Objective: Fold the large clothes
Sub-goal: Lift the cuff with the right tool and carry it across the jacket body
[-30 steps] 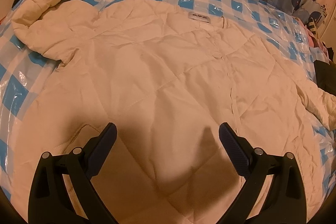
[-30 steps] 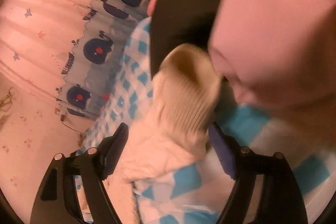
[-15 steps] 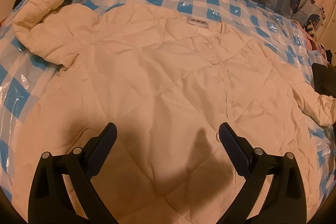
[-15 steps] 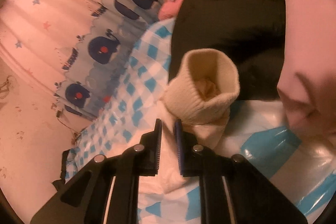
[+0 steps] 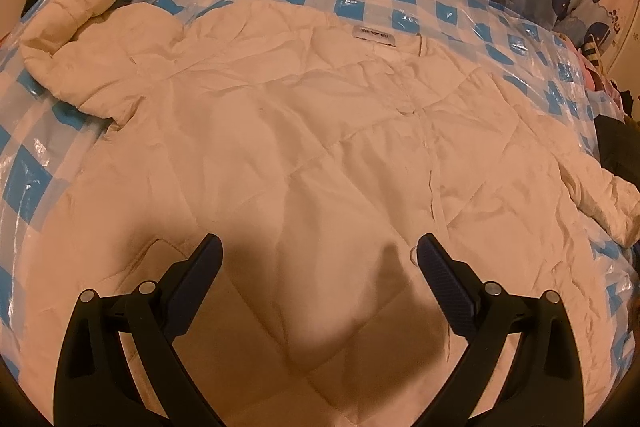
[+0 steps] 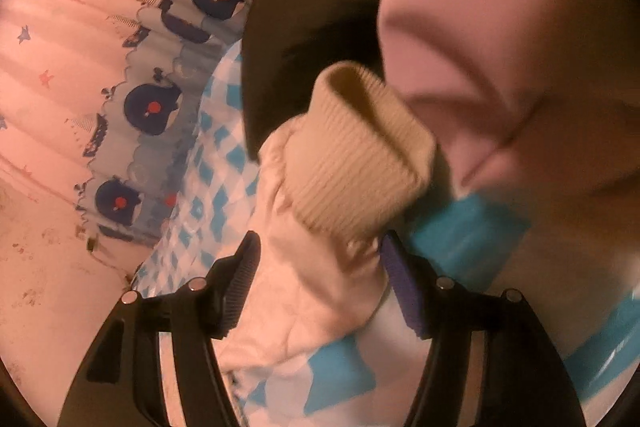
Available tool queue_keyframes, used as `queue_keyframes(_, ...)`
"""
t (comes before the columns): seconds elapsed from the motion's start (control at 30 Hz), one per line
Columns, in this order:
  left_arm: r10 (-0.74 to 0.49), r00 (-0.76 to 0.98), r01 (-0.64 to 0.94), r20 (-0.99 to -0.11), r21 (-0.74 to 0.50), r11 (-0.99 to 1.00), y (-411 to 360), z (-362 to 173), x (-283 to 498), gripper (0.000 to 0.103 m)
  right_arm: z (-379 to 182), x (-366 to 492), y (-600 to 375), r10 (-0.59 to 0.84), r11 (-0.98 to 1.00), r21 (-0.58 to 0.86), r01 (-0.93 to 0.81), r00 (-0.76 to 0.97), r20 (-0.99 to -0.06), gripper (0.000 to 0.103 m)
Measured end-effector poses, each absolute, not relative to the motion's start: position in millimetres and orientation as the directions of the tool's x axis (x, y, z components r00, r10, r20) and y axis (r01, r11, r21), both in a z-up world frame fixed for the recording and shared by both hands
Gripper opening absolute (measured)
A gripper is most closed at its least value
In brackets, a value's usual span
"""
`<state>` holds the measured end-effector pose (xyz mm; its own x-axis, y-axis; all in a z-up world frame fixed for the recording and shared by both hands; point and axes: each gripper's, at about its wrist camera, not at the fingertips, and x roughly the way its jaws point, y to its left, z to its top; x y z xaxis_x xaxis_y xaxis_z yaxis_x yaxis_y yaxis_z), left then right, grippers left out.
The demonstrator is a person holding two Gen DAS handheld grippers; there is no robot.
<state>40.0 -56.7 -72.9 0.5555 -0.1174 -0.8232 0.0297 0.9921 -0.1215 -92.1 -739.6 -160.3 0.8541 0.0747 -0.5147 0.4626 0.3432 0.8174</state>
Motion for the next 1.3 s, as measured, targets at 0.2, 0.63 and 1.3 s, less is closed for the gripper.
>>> queue_keyframes(0.2, -0.108, 0.587, 0.030, -0.803, -0.112, 0.993, -56, -59, 39, 0.094, -134, -89, -732, 0.049, 0.405, 0.826, 0.392, 0.893, -0.447, 0.022)
queue_keyframes(0.63, 0.038, 0.666, -0.085, -0.745, -0.025, 0.996, -29, -32, 37, 0.094, -75, -46, -685, 0.082, 0.464, 0.839, 0.285, 0.929, -0.360, 0.021)
queue_keyframes(1.3, 0.002, 0.727, -0.070, -0.687, -0.072, 0.995, 7, -1, 23, 0.094, 16, 67, -468, 0.302, 0.631, 0.776, 0.008, 0.919, -0.255, 0.021)
